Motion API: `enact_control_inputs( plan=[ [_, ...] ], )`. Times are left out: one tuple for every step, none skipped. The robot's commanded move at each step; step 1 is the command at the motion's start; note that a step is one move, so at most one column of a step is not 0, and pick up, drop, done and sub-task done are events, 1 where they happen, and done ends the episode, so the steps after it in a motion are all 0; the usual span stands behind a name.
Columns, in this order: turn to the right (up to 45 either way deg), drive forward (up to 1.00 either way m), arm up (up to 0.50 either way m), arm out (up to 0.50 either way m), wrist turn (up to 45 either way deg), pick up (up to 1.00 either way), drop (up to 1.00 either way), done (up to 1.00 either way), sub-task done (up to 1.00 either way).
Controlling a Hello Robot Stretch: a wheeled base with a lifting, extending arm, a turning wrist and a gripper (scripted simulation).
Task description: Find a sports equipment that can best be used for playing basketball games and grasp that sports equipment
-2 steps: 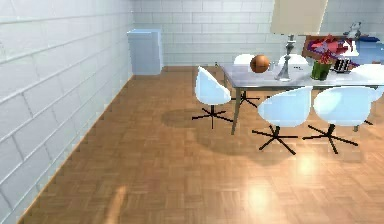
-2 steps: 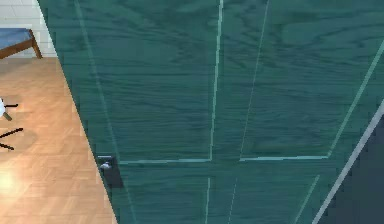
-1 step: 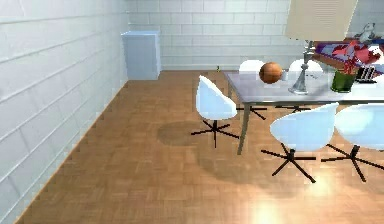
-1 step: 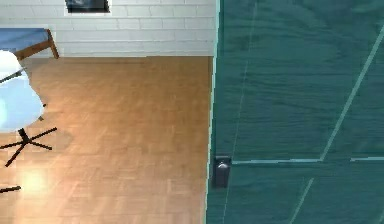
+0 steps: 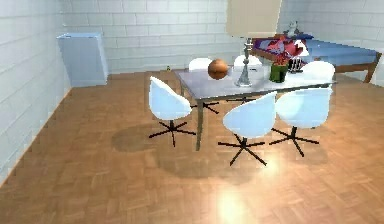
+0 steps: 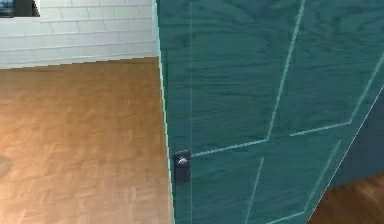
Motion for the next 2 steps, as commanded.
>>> enact_control_inputs(
  plan=[
    [3.0,0.00,0.00,0.00,0.0,0.00,0.00,0.00,0.00],
    [0.0,1.00,0.00,0.00,0.0,0.00,0.00,0.00,0.00]
  ],
)
